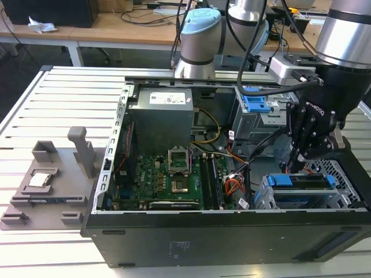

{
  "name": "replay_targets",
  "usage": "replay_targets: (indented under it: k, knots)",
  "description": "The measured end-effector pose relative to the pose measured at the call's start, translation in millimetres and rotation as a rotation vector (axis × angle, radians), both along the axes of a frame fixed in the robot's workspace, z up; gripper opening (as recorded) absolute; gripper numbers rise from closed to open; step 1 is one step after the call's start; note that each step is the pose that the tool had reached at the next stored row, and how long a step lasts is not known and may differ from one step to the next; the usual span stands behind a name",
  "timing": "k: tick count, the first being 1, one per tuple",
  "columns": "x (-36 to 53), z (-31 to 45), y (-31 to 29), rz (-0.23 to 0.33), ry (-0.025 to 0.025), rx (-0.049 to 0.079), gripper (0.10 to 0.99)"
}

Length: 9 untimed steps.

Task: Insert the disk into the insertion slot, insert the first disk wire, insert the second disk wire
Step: 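Insert the second disk wire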

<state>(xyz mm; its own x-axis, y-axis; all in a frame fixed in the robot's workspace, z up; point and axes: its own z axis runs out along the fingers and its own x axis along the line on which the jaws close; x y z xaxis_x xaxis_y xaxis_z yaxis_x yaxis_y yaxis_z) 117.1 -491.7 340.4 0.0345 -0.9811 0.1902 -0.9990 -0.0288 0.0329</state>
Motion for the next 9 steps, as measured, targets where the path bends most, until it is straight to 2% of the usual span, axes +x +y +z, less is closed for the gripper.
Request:
replay_targets:
  k: [4, 9]
  knots:
    - [0.1, -0.1, -0.7, 0.0, 0.0, 0.002, 0.145]
    - [1.5, -0.7, -9.0, 0.0, 0.0, 0.004, 0.145]
